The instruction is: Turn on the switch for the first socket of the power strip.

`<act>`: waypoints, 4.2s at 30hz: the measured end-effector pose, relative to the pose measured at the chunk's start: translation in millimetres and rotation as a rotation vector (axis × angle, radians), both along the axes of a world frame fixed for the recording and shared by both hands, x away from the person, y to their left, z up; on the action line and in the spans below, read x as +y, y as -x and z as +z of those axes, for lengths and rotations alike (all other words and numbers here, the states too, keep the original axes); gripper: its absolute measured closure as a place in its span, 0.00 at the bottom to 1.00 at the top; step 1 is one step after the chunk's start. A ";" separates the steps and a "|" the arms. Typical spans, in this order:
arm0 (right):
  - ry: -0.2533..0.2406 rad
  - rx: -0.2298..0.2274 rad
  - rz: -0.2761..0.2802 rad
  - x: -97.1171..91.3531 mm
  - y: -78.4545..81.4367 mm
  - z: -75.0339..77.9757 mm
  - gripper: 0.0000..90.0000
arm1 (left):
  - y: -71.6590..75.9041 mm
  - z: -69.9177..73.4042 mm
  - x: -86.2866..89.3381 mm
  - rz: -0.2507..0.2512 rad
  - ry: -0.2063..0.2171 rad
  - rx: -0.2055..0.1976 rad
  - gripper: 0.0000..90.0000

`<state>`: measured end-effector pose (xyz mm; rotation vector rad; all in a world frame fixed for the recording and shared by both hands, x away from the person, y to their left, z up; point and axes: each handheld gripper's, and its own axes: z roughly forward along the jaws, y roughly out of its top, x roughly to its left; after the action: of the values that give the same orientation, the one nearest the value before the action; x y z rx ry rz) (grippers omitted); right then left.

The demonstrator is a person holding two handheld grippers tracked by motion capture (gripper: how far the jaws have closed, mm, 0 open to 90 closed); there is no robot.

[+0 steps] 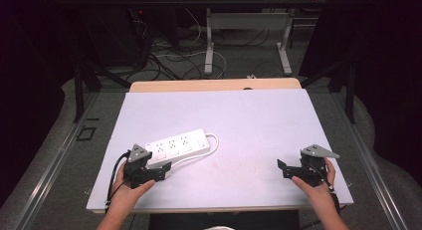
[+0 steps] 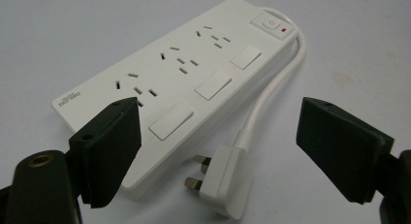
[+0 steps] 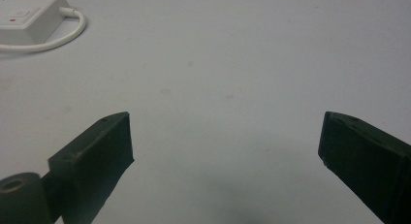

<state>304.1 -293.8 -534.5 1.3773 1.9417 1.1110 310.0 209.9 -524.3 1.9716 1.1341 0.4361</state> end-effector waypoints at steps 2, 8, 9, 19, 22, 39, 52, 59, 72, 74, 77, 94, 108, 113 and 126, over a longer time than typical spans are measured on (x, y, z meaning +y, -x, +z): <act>0.000 0.002 0.003 -0.1 0.0 -0.1 0.06 | 0.3 -0.5 -2.9 0.000 0.006 -0.002 0.18; 0.002 0.010 0.013 -1.1 -0.5 -0.6 0.07 | 1.2 -0.1 -7.6 -0.011 0.000 0.015 0.24; 0.004 0.009 0.007 -1.0 -0.6 -0.8 0.07 | 1.3 -0.1 -7.8 -0.014 -0.001 0.020 0.25; -0.005 0.021 0.015 0.8 -1.0 -1.7 0.08 | 3.1 1.1 -11.9 -0.039 -0.017 0.013 0.41; -0.007 0.021 0.016 0.8 -1.1 -1.9 0.08 | 4.4 1.9 -13.5 -0.036 -0.028 0.012 0.44; -0.018 0.027 0.015 1.1 -2.4 -3.1 0.08 | 2.0 15.0 -22.9 0.017 0.025 0.077 0.54; -0.019 0.033 0.017 1.6 -2.3 -3.8 0.08 | -8.1 25.4 -27.6 0.030 0.059 0.111 0.62; -0.021 0.034 0.014 1.2 -2.5 -4.3 0.08 | -13.1 31.1 -30.0 0.045 0.063 0.125 0.66; -0.025 0.040 0.018 1.7 -2.6 -4.7 0.08 | -23.8 41.6 -34.6 0.061 0.065 0.141 0.73; -0.026 0.040 0.018 1.4 -2.7 -4.9 0.08 | -25.8 42.7 -35.6 0.064 0.070 0.148 0.74; -0.026 0.037 0.013 1.6 -2.8 -5.3 0.08 | -28.5 44.5 -37.2 0.065 0.076 0.162 0.75; -0.029 0.044 0.015 1.4 -3.4 -6.3 0.09 | -45.7 49.3 -49.4 0.073 0.078 0.182 0.82; -0.036 0.055 0.021 1.0 -3.0 -6.3 0.09 | -60.6 39.4 -63.3 0.080 0.077 0.216 0.90; -0.037 0.055 0.023 1.3 -3.1 -6.3 0.10 | -64.9 36.0 -67.9 0.088 0.075 0.225 0.93; -0.037 0.048 0.025 2.3 -3.5 -7.0 0.11 | -75.6 25.2 -76.9 0.094 0.047 0.260 0.98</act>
<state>307.6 -291.6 -541.6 1.4152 1.9868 1.1411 385.6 133.0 -499.1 1.9799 1.3909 0.2029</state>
